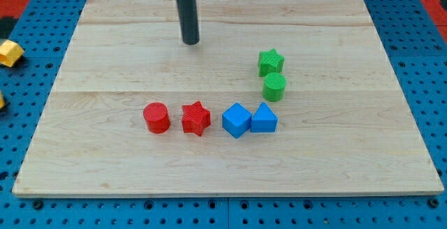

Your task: Separate the green star from green circle

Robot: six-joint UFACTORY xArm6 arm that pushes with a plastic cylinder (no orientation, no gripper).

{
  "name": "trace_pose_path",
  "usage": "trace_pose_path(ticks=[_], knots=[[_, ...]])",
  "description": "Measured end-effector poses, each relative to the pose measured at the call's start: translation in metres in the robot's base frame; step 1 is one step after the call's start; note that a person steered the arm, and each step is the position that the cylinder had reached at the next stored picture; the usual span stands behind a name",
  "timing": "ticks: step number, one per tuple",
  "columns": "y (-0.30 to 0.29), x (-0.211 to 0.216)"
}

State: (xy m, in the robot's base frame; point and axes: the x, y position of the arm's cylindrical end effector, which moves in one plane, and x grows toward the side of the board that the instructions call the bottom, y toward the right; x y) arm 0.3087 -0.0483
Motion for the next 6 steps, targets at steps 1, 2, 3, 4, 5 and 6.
trace_pose_path(ticks=[1, 2, 3, 4, 5, 6], knots=[[0.105, -0.001], [0.188, 0.018], [0.211, 0.058], [0.114, 0.061], [0.036, 0.078], [0.097, 0.084]])
